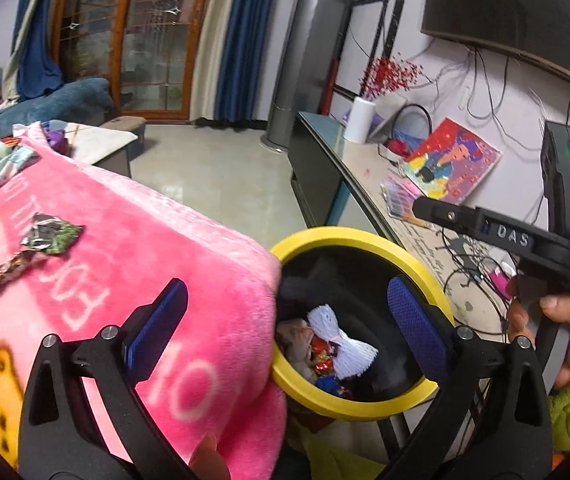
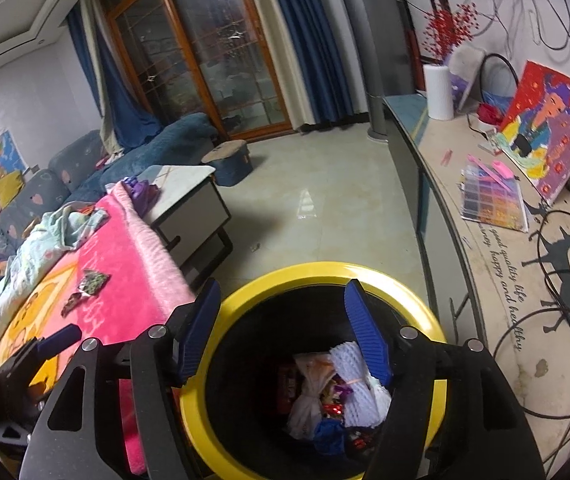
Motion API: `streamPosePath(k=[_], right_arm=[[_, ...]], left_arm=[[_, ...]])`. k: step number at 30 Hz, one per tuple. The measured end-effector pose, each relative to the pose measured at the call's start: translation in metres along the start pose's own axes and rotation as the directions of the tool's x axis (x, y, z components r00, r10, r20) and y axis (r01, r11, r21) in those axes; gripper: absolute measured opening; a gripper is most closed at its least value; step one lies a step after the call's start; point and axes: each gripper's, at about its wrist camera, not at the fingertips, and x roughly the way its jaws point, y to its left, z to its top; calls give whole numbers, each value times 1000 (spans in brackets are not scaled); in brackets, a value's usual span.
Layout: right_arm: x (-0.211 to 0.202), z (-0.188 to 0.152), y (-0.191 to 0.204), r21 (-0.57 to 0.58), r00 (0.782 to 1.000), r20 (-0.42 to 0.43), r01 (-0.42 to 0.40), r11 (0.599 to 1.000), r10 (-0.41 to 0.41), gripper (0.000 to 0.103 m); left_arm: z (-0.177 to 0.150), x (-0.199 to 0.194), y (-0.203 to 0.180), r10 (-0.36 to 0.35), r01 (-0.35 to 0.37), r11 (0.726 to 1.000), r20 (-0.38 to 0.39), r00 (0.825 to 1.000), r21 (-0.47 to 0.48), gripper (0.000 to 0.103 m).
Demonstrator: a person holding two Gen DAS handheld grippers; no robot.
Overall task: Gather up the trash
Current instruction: 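Move both tools back over the blanket toward the remaining two wrappers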
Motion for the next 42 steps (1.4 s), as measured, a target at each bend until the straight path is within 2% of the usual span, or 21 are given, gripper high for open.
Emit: streamPosePath(k=[13,19,29,34,38,42], right_arm=[[-4,-5,53,-111,997,-8,-75,991,75,64],[1,-7,80,-162,995,-33,-103,981,99,64],[16,-14,129,-243,985,-92,-167,956,148,64],[31,-17,151,-262,976,-131,-205,943,176,64],[46,-15,168,-281,972,-144,-220,934,185,64],[64,-12,187,-297,967,-159,-240,924,200,64]], left_arm=[[4,-37,43,114,-109,992,93,989,-60,92],[6,-54,69,190,-179,980,130,973,-89,92],[5,-74,113,279,-253,953,154,948,-168,92],[0,-78,145,333,-300,926,119,935,-231,92],[-4,-78,179,368,-337,893,55,928,-300,92],[-6,-77,206,361,-333,875,14,933,-351,84]])
